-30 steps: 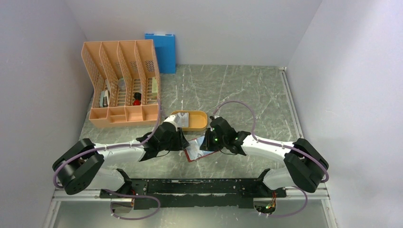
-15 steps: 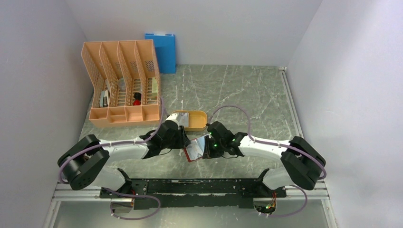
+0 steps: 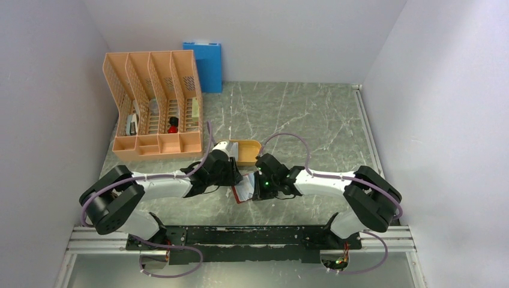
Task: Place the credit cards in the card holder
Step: Insert the credit card into the card holder, then turn over the card slot in the card holder.
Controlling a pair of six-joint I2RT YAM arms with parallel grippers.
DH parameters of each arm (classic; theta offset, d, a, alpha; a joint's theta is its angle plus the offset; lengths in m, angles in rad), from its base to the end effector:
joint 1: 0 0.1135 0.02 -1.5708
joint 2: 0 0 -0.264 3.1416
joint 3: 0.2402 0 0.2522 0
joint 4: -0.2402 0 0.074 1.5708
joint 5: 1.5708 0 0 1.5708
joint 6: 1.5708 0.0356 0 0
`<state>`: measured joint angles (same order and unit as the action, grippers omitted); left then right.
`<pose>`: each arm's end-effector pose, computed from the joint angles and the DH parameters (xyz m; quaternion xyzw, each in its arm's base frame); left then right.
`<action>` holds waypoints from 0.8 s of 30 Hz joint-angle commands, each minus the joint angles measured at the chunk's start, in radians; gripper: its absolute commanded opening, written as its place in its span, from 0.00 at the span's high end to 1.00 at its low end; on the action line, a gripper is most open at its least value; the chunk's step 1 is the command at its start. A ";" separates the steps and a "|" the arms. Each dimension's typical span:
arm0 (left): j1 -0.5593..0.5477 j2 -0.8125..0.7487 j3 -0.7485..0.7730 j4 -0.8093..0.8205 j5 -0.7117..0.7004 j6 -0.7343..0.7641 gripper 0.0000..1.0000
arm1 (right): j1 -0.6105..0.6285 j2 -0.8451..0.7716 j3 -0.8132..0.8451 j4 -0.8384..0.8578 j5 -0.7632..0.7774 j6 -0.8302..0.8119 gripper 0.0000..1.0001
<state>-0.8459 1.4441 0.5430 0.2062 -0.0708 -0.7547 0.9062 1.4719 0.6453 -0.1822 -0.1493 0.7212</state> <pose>0.1808 -0.2003 0.1505 0.0263 0.9048 -0.2818 0.3182 0.1575 0.2097 0.1442 -0.1091 0.9521 0.2502 0.1379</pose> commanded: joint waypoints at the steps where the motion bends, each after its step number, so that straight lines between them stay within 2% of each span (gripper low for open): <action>1: 0.002 0.019 0.023 0.035 -0.015 0.019 0.59 | 0.009 0.014 0.025 0.026 0.059 0.033 0.84; 8: 0.002 0.013 0.019 0.030 -0.013 0.017 0.60 | 0.012 -0.005 0.006 0.057 0.091 0.082 0.80; 14: 0.004 -0.029 0.060 -0.034 -0.116 0.005 0.59 | 0.032 -0.018 0.002 0.051 0.077 0.051 0.79; 18: 0.005 0.018 0.123 -0.084 -0.137 0.005 0.60 | 0.056 -0.030 -0.002 0.025 0.090 0.024 0.79; 24: 0.011 0.094 0.149 -0.074 -0.119 0.005 0.60 | 0.069 -0.012 0.001 0.036 0.098 0.027 0.81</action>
<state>-0.8410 1.4883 0.6708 0.1486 -0.1757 -0.7490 0.9653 1.4643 0.6495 -0.1478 -0.0799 0.7570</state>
